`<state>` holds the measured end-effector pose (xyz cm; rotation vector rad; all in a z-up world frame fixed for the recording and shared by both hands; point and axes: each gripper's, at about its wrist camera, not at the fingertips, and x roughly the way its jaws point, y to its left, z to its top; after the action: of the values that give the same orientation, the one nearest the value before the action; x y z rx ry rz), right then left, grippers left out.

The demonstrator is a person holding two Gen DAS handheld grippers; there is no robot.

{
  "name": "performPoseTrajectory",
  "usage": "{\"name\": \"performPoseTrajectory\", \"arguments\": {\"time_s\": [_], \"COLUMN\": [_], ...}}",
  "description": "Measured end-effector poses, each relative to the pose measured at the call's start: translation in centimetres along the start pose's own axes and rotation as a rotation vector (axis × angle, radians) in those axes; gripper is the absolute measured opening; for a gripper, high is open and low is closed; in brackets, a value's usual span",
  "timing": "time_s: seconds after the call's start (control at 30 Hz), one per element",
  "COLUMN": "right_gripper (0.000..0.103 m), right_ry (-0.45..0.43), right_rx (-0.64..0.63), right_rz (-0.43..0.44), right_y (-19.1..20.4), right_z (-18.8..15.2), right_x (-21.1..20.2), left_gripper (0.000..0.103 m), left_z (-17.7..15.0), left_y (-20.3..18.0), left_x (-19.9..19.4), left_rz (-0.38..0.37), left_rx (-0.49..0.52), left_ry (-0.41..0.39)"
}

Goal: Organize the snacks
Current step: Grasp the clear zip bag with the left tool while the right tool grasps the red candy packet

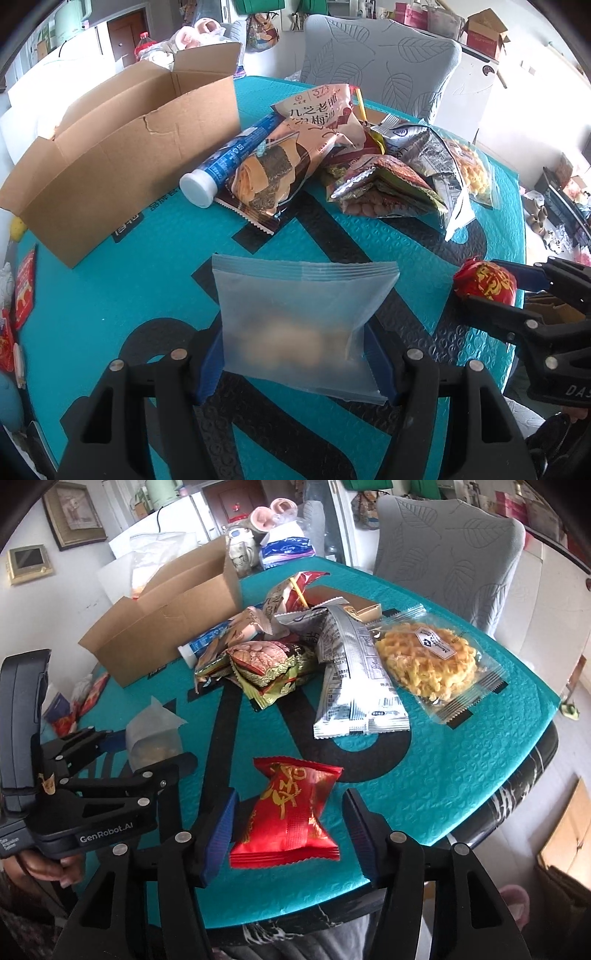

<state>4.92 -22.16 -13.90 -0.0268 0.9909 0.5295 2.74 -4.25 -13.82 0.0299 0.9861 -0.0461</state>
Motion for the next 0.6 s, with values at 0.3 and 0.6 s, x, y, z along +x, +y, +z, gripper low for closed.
{"name": "performPoseTrajectory", "arguments": {"time_s": [0.3, 0.6], "right_gripper": [0.035, 0.035], "right_ry": [-0.015, -0.038], "right_rx": [-0.089, -0.092], "right_rz": [-0.064, -0.011], "right_y": [1.4, 2.3], "right_z": [-0.3, -0.5], "right_x": [0.4, -0.4], "left_gripper": [0.066, 0.065], "left_z": [0.0, -0.2], "left_y": [0.0, 0.5], "left_x": [0.2, -0.7], "left_rz": [-0.01, -0.045], "left_rx": [0.007, -0.005], "left_ry": [-0.017, -0.017]}}
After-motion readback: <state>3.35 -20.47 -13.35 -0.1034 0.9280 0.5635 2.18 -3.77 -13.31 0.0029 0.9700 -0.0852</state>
